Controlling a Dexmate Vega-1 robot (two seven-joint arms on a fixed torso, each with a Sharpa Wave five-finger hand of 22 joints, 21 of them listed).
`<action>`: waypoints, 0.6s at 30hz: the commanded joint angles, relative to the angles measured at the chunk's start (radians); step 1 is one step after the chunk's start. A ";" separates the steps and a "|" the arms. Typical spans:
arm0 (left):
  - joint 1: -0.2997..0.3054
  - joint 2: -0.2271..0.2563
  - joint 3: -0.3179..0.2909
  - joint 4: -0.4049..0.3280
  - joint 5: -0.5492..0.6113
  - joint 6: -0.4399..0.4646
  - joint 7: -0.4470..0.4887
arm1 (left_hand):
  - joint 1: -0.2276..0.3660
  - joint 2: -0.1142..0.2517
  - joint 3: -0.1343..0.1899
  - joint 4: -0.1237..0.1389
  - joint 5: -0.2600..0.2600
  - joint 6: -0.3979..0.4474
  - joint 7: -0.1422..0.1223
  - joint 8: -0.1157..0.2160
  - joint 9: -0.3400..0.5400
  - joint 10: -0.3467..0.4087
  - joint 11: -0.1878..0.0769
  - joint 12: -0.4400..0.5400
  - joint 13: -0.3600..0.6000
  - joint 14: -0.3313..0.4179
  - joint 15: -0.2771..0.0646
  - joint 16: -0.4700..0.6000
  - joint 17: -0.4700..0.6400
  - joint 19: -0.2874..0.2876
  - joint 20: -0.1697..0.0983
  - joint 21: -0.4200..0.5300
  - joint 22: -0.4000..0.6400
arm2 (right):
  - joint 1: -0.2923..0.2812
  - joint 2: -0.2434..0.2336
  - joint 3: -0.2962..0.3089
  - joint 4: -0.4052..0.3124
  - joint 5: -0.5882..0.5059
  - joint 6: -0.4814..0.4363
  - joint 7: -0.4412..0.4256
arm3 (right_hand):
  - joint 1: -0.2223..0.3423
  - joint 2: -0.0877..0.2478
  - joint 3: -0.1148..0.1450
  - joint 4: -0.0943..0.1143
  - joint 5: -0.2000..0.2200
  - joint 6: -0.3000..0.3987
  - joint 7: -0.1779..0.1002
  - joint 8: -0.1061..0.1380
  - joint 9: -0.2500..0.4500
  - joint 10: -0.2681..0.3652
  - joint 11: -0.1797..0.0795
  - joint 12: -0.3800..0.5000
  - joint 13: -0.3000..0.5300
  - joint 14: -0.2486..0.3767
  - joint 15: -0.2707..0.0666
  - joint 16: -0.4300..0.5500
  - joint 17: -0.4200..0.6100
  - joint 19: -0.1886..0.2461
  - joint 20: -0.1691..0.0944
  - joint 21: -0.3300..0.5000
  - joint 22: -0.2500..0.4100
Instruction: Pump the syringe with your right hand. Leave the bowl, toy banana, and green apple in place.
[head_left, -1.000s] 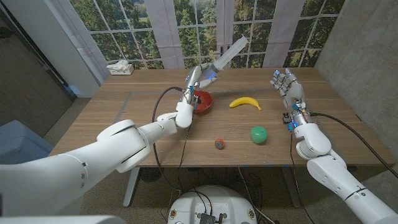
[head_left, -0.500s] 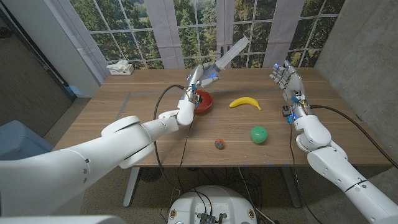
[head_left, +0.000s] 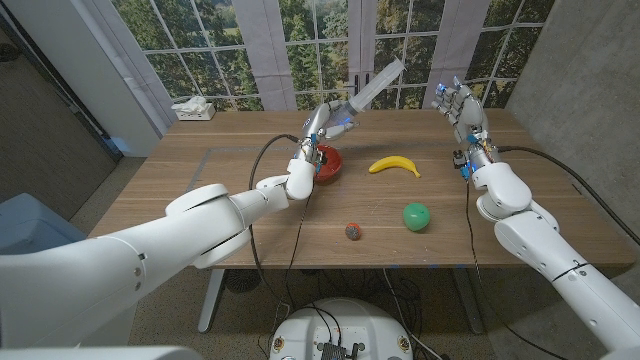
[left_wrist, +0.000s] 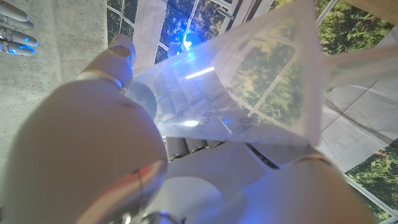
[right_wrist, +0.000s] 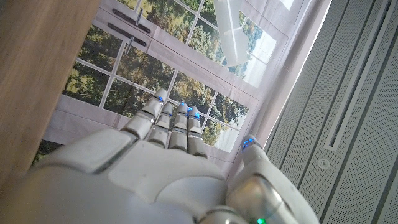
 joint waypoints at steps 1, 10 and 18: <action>-0.007 0.004 0.015 -0.001 0.007 -0.010 0.018 | 0.262 0.272 0.004 0.006 0.005 0.010 0.011 0.003 0.003 0.005 -0.006 -0.003 0.005 0.010 -0.048 -0.001 0.001 -0.007 -0.084 0.008 0.000 | 0.076 -0.004 -0.020 0.027 -0.064 -0.025 -0.022 | -0.001 0.038 0.002 0.001 0.004 0.012 0.000 0.005 0.005 0.001 0.001 0.003 0.003 0.002 -0.005 0.004 0.001 0.010 -0.002 -0.006 0.001; -0.009 0.004 0.018 -0.001 0.011 -0.009 0.017 | 0.262 0.272 0.004 0.005 0.005 0.010 0.011 0.003 0.003 0.008 -0.008 -0.007 0.007 0.012 -0.048 -0.001 0.001 -0.011 -0.084 0.018 -0.002 | 0.116 0.002 -0.034 0.050 -0.092 -0.029 -0.032 | 0.000 0.038 0.003 0.001 0.004 0.017 -0.001 0.006 0.005 0.005 -0.001 0.005 0.003 0.004 -0.005 0.004 0.002 0.011 -0.003 -0.006 0.001; -0.009 0.004 0.018 0.000 0.007 -0.007 0.013 | 0.263 0.271 0.004 0.005 0.005 0.010 0.011 0.003 0.003 0.011 -0.008 -0.009 0.010 0.013 -0.048 -0.001 0.001 -0.014 -0.085 0.027 -0.004 | 0.161 -0.001 -0.055 0.062 -0.147 -0.051 -0.050 | 0.001 0.038 0.004 0.001 0.005 0.018 -0.002 0.006 0.005 0.003 -0.003 0.004 0.003 0.004 -0.007 0.004 0.002 0.013 -0.004 -0.006 0.001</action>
